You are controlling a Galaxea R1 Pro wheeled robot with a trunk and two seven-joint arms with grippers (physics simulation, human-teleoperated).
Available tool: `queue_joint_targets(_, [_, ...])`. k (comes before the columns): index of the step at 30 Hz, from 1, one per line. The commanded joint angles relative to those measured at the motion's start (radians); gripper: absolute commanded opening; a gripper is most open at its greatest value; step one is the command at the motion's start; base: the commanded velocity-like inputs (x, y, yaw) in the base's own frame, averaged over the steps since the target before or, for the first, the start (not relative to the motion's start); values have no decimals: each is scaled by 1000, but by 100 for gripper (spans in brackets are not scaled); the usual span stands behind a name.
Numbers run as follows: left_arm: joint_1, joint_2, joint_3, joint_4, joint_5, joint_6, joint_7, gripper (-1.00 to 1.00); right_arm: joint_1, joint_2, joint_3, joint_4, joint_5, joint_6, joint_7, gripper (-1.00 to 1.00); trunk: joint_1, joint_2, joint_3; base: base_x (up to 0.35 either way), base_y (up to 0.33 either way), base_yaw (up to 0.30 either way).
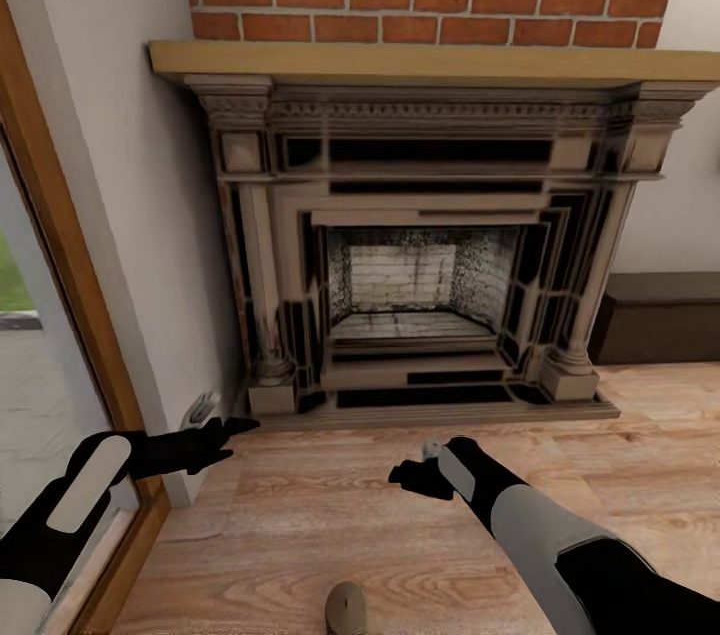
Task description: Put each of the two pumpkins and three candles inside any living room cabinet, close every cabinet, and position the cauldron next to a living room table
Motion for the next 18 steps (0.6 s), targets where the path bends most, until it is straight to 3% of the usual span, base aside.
queue_joint_targets(1, [-1, 1, -1, 0, -9, 1, -10, 100, -1, 0, 6, -1, -5, 4, -2, 100, 0, -1, -5, 0, 0, 0])
queue_joint_targets(11, [-1, -4, -1, 0, -9, 1, -10, 100, 0, 43, 51, 1, -6, 2, 5, 100, 5, -3, -44, 0, 0, 0])
queue_joint_targets(14, [-1, -4, -1, 0, -9, 1, -11, 100, 0, 72, 55, 1, -6, 0, 4, 100, 6, -4, -55, 0, 0, 0])
queue_joint_targets(18, [-1, -4, -1, 0, -8, 1, -11, 100, 0, 72, 56, 2, -7, -1, 4, 100, 7, -4, -63, 0, 0, 0])
